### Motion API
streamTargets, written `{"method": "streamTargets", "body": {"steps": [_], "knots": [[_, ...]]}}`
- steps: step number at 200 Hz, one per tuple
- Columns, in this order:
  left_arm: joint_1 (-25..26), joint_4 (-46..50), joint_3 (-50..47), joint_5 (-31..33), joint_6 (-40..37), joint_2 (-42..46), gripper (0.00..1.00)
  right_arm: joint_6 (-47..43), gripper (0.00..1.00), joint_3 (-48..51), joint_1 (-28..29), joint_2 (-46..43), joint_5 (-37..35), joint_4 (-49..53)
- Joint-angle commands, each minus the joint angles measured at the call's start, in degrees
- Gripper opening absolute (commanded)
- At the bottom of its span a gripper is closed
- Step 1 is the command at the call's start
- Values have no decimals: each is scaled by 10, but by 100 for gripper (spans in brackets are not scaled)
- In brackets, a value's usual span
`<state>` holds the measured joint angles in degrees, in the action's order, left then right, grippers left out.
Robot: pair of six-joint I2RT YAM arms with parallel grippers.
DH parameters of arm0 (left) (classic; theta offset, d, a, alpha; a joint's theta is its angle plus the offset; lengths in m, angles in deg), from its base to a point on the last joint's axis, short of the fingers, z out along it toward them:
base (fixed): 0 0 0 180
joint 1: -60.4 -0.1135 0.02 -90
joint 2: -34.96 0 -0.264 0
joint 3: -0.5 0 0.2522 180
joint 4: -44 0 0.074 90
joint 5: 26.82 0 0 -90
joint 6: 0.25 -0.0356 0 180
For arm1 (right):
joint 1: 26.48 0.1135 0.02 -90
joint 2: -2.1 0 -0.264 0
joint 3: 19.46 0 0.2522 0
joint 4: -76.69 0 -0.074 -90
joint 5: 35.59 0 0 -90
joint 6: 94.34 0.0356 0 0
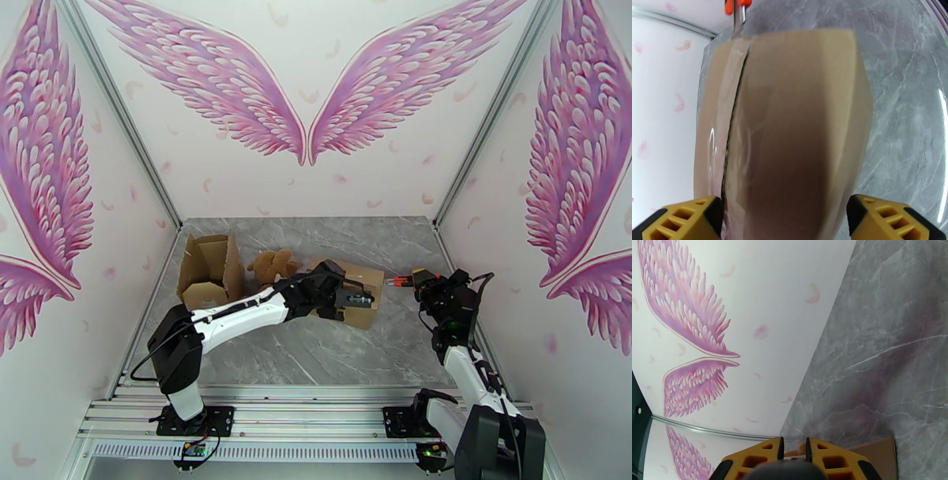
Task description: Unpack the express box
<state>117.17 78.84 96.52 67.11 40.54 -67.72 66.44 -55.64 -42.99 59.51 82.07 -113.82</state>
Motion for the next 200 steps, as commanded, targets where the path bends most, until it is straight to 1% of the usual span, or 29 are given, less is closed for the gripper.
{"method": "streamTargets", "body": {"steps": [1,31,62,88,135,169,200], "knots": [[4,-16,37,0,-5,-16,88,-5,0,0,0,-10,15,48],[5,-12,69,3,-1,-40,88,-8,0,-3,0,-13,18,57],[5,-7,103,-12,15,-69,88,-7,0,-8,0,-10,25,60],[5,-10,125,-9,31,-91,88,0,0,-9,0,-14,26,66],[-8,-25,146,18,77,-106,88,7,0,-10,0,-36,32,95],[-17,-25,149,20,99,-109,89,-15,0,-15,0,-64,32,141],[-20,-21,158,21,115,-113,89,-16,0,-13,1,-72,44,159]]}}
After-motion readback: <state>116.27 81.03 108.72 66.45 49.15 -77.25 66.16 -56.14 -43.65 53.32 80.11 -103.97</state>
